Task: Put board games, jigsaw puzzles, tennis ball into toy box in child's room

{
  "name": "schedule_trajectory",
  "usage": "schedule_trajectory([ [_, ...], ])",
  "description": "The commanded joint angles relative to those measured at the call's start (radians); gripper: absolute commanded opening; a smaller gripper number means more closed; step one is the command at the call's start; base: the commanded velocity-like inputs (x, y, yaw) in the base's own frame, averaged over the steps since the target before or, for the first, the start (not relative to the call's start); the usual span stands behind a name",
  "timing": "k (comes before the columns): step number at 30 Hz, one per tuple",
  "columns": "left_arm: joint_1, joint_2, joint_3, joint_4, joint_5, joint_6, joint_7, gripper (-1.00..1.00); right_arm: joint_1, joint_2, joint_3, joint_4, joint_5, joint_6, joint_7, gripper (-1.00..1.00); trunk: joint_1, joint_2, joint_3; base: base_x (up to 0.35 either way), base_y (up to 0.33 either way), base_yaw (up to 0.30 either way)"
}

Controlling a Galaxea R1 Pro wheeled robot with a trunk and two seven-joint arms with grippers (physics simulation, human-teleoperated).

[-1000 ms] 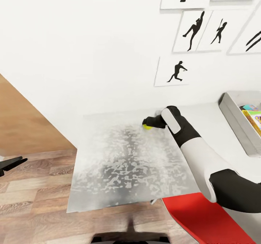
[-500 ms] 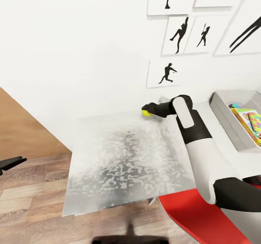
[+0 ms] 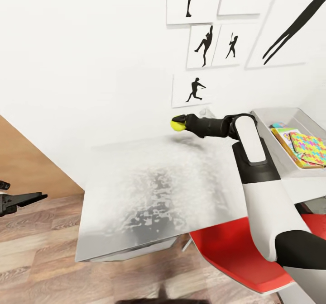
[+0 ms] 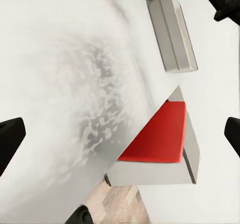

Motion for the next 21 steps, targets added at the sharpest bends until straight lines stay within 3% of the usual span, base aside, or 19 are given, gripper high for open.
schedule_trajectory([
  [1, -0.002, 0.001, -0.001, -0.006, -0.001, 0.015, -0.004, 1.00, 0.002, 0.000, 0.000, -0.013, -0.017, 0.002, -0.012, -1.00, 0.001, -0.002, 0.000, -0.005, 0.000, -0.114],
  [5, -0.009, 0.007, -0.005, -0.023, 0.000, 0.027, -0.004, 1.00, 0.023, 0.000, 0.001, -0.081, -0.067, 0.002, -0.012, -1.00, 0.001, -0.002, 0.006, -0.002, 0.000, -0.115],
  [8, -0.013, 0.027, -0.004, -0.028, 0.000, 0.027, -0.004, 1.00, 0.045, 0.000, 0.001, -0.125, -0.106, 0.001, -0.012, -1.00, 0.001, -0.002, 0.011, -0.001, 0.000, -0.125],
  [14, -0.043, 0.034, -0.015, -0.052, 0.001, 0.027, -0.004, 1.00, 0.070, 0.000, 0.001, -0.165, -0.126, 0.002, -0.012, -1.00, 0.001, -0.002, 0.020, 0.000, 0.000, -0.137],
  [18, -0.108, 0.027, -0.114, -0.077, 0.002, 0.027, -0.004, 1.00, 0.082, -0.006, -0.002, -0.221, -0.183, 0.002, -0.013, -1.00, 0.001, -0.002, 0.026, 0.000, 0.000, -0.140],
  [21, -0.180, 0.019, -0.207, -0.080, 0.003, 0.027, -0.004, 1.00, 0.085, -0.042, -0.002, -0.236, -0.242, -0.001, -0.013, -1.00, 0.001, -0.002, 0.030, 0.000, 0.000, -0.141],
])
